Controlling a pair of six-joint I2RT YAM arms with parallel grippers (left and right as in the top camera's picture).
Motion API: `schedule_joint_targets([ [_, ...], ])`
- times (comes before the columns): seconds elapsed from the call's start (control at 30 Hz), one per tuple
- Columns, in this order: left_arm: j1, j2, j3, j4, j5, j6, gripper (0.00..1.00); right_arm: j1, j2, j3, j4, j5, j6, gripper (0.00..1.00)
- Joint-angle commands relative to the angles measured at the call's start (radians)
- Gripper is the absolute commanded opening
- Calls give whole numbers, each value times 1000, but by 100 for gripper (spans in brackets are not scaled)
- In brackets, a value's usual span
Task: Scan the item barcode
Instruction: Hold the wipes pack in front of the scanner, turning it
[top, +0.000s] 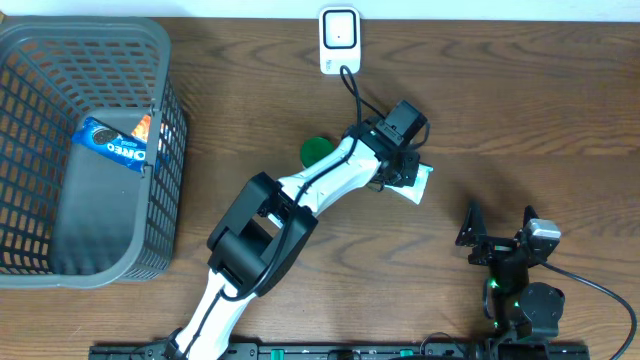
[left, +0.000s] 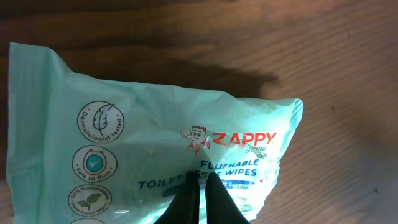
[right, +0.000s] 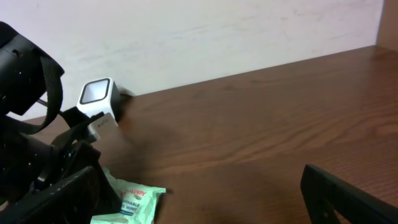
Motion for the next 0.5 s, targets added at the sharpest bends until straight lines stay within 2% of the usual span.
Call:
schedule_joint_targets([
  [0.0,15,3,18,-27,-87,7,8,10,-5,-2,-4,5,8,99],
  [0.17,18,-85,25,-49,-90,19,7,10,-5,-2,-4,5,8,99],
  [0.27,16,-120,25,-63,-143,18,8,10,-5,-2,-4,5,8,99],
  [0.47,18,-107,15,-66,-204,18,9,10,-5,-2,-4,5,8,99],
])
